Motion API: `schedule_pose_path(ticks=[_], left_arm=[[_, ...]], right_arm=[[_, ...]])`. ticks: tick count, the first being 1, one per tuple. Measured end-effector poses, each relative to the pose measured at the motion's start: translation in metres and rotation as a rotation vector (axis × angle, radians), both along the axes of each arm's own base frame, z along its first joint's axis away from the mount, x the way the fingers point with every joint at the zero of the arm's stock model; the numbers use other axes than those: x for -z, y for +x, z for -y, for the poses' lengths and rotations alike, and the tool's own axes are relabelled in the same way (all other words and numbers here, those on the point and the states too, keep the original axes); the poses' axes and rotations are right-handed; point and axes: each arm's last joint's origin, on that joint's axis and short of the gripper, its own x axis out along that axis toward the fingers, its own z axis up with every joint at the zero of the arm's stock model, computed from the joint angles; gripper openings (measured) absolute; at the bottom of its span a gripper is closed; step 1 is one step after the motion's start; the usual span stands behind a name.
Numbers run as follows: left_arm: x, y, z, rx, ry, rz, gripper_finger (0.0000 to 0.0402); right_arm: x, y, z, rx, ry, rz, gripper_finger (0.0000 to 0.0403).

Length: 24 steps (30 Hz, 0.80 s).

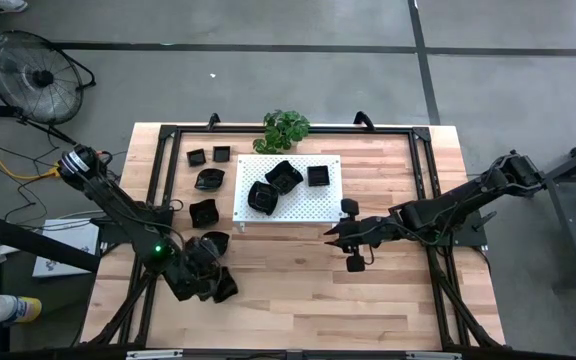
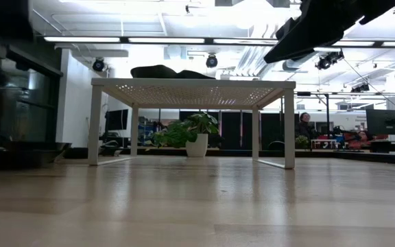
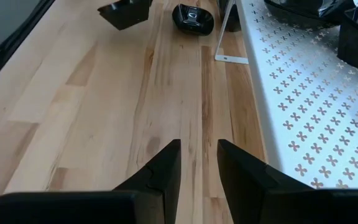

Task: Pick & Place Mini shaped plates
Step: Stack the distorted square plate on top of the distorted square plates on the shelf

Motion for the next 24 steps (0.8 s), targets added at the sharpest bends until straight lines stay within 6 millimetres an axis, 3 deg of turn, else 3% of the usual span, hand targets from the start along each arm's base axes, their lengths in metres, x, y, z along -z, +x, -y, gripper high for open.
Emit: schedule_pose_path(ticks=[12, 17, 24], left_arm=[[-0.074, 0.031, 0.016, 0.2, 0.773, 0.431, 0.0], [-0.091, 0.038, 0.015, 0.169, 1.059, 0.447, 0.0], [-0.099, 0.06, -0.008, -0.045, 1.202, 0.356, 0.0]], right_arm=[[-0.002, 0.001, 0.0, 0.034, 0.06, 0.02, 0.0099], [-0.01, 0.005, -0.002, 0.016, 0.054, 0.112, 0.0099], [-0.027, 0.015, -0.021, 0.002, -0.175, 0.384, 0.0099]])
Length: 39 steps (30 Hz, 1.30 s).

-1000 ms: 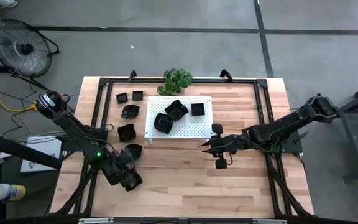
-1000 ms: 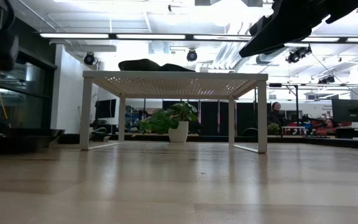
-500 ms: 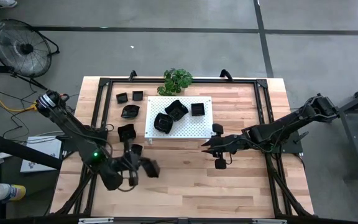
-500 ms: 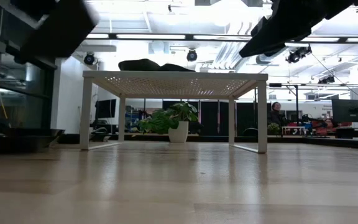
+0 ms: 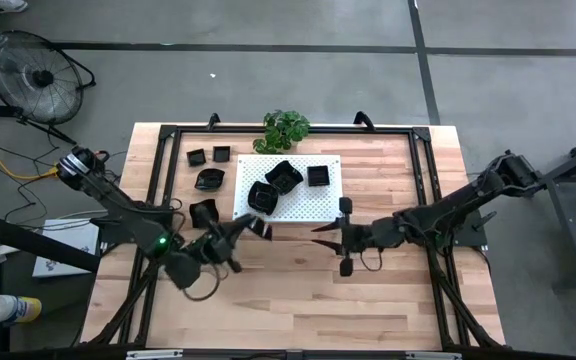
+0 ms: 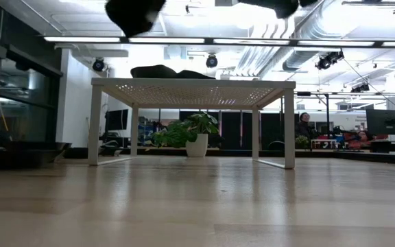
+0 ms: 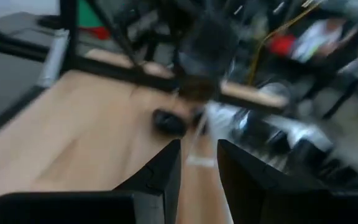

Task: Pick & Place Mini shaped plates
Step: Stack the distorted square plate on top of the distorted square plates on the shelf

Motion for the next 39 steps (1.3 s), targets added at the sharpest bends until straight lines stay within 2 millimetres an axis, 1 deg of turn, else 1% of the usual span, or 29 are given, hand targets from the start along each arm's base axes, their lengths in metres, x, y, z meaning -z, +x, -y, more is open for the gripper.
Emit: schedule_pose_path(ticks=[3, 6, 10, 14, 17, 21, 24, 31, 39], left_arm=[[0.002, 0.014, -0.011, -0.11, 0.029, 0.008, 0.0], [0.004, 0.031, -0.021, -0.177, 0.041, 0.016, 0.0], [0.005, 0.052, -0.031, -0.187, 0.063, 0.028, 0.0], [0.0, 0.064, -0.035, -0.132, 0.1, 0.067, 0.0], [-0.005, 0.066, -0.035, -0.122, 0.139, 0.085, 0.0], [-0.011, 0.065, -0.035, -0.097, 0.165, 0.111, 0.0], [-0.014, 0.068, -0.04, -0.066, 0.167, 0.152, 0.0], [-0.015, 0.074, -0.056, -0.048, 0.176, 0.188, 0.0], [-0.016, 0.077, -0.061, -0.034, 0.178, 0.204, 0.0]], right_arm=[[0.002, 0.005, -0.008, 0.112, -0.099, 0.065, 0.0099], [0.009, 0.012, -0.013, 0.235, -0.144, 0.106, 0.0098], [0.025, 0.023, -0.017, 0.309, -0.141, 0.128, 0.0098], [0.036, 0.031, -0.021, 0.39, -0.109, 0.183, 0.0098], [0.039, 0.034, -0.024, 0.397, -0.086, 0.226, 0.0098], [0.034, 0.033, -0.025, 0.398, -0.06, 0.275, 0.0098], [0.031, 0.034, -0.024, 0.388, -0.056, 0.305, 0.0098], [0.027, 0.035, -0.017, 0.415, -0.05, 0.336, 0.0098], [0.024, 0.039, -0.005, 0.455, -0.07, 0.354, 0.0103]])
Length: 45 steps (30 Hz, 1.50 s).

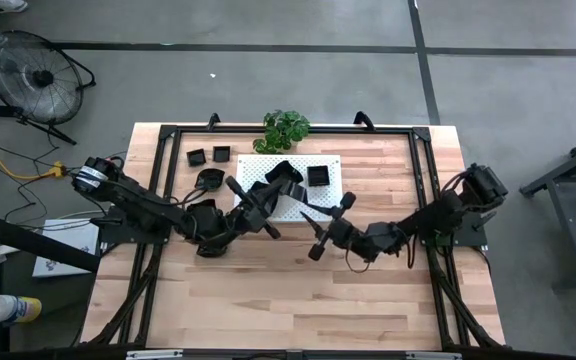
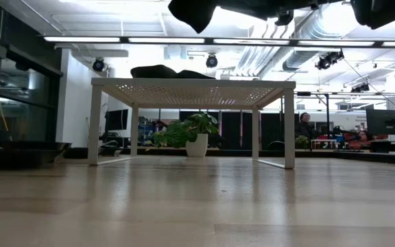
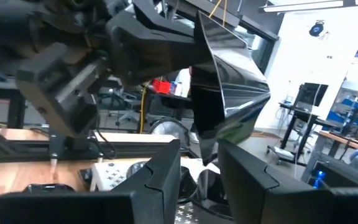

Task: Pick & Place Mini shaped plates
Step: Stack the distorted square plate on top of the distorted square plates on the shelf

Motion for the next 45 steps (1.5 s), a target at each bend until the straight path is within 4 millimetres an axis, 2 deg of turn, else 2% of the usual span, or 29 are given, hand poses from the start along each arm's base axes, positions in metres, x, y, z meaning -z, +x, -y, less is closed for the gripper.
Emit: schedule_pose_path(ticks=[10, 15, 21, 31, 45], left_arm=[[0.0, 0.0, 0.0, 0.008, 0.009, -0.003, 0.0], [0.0, 0.001, -0.001, 0.022, 0.017, 0.0, 0.0], [0.0, 0.002, -0.003, 0.024, 0.021, 0.001, 0.0], [-0.001, 0.002, -0.003, 0.046, 0.023, 0.009, 0.0], [-0.001, 0.002, -0.003, 0.046, 0.023, 0.008, 0.0]], right_arm=[[0.001, 0.002, 0.002, -0.02, -0.004, -0.003, 0.0184], [0.001, 0.005, 0.014, 0.004, 0.07, 0.04, 0.0205], [-0.002, 0.008, 0.025, 0.013, 0.112, 0.095, 0.0201], [-0.003, 0.008, 0.026, 0.001, 0.111, 0.102, 0.0195], [-0.003, 0.008, 0.026, -0.003, 0.127, 0.111, 0.0137]])
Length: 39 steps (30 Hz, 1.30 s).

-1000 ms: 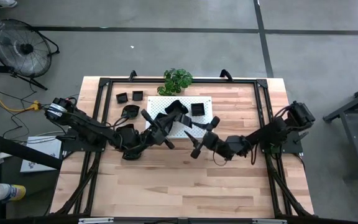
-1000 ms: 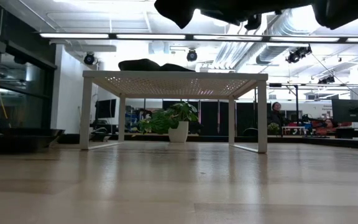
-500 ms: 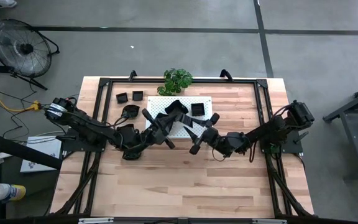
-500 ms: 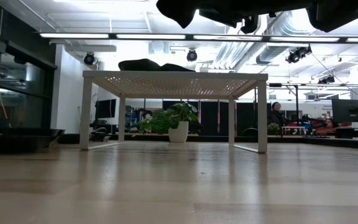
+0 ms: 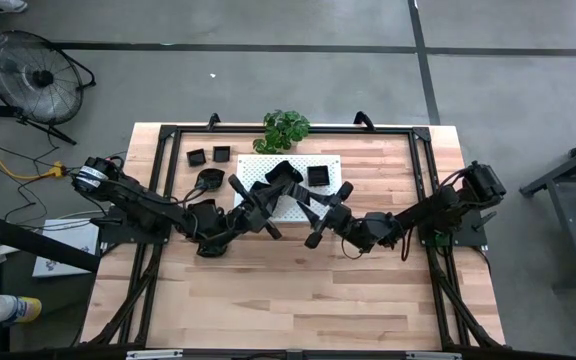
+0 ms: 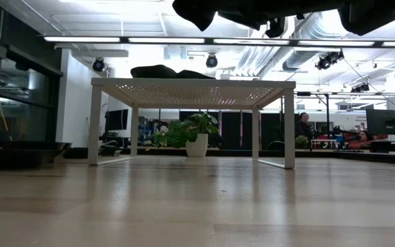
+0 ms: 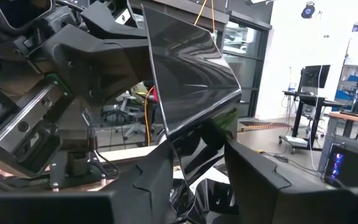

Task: Pick & Place Mini shaped plates
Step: Stack the distorted square plate on top of the distorted square plates on the shelf

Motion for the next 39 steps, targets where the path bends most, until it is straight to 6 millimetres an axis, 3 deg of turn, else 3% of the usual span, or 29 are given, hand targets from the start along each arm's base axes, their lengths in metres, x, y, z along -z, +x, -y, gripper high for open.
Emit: schedule_pose_path(ticks=[17, 39], left_arm=[[0.0, 0.0004, 0.0005, 0.025, -0.007, 0.011, 0.0], [0.0018, 0.0019, 0.0033, 0.092, 0.019, -0.006, 0.0043]], right_arm=[[0.0001, 0.0, 0.0001, 0.004, 0.0, -0.001, 0.0083], [0.0, -0.0001, 0.0006, 0.013, 0.006, 0.001, 0.0003]])
